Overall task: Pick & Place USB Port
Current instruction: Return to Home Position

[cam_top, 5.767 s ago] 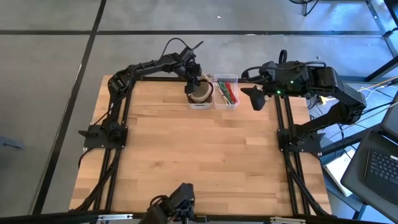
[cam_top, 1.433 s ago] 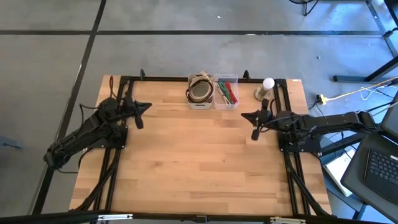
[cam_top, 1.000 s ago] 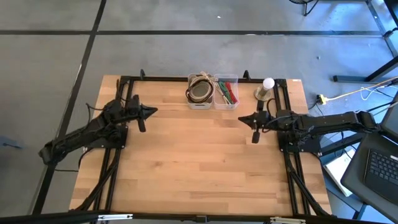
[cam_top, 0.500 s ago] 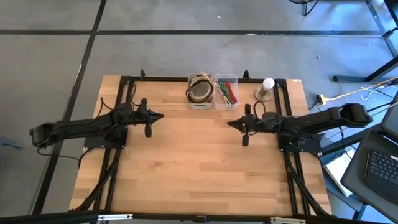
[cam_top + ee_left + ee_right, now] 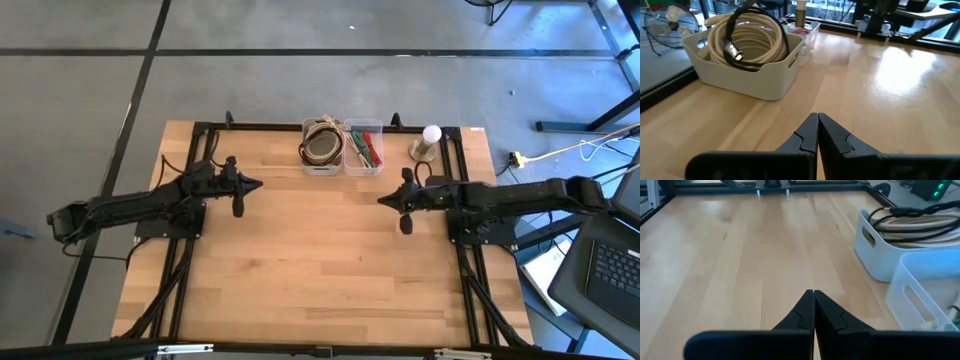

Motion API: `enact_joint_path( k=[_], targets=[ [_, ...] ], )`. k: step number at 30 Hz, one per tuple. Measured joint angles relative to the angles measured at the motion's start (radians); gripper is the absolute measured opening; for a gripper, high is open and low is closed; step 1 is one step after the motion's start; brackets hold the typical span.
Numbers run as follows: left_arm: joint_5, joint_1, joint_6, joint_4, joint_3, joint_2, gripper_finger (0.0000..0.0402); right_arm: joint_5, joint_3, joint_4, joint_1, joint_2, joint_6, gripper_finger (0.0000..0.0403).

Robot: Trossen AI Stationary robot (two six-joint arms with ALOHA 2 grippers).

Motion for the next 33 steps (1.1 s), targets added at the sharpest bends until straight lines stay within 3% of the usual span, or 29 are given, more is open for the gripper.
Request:
enact_joint_path(
  k=[7, 13, 17, 24, 33],
  targets=[
    [0.000, 0.024, -0.004, 0.000, 0.000, 0.000, 0.0001, 0.079, 0.000, -0.234, 0.001, -0.210, 0.006, 0.0000],
    [-0.001, 0.026, -0.046, 0.000, 0.000, 0.000, 0.0003, 0.122, -0.001, -0.336, 0.000, -0.304, 0.005, 0.0000],
    [-0.011, 0.026, -0.053, -0.002, 0.000, 0.000, 0.0001, 0.141, -0.071, -0.282, 0.000, -0.340, -0.001, 0.0000],
    [-0.011, 0.026, -0.037, -0.003, 0.001, 0.000, 0.0008, 0.150, -0.215, 0.022, 0.000, -0.403, -0.028, 0.0000],
    [-0.010, 0.026, -0.037, -0.003, 0.001, 0.000, 0.0005, 0.143, -0.219, -0.113, 0.000, -0.422, -0.077, 0.0000]
  ],
)
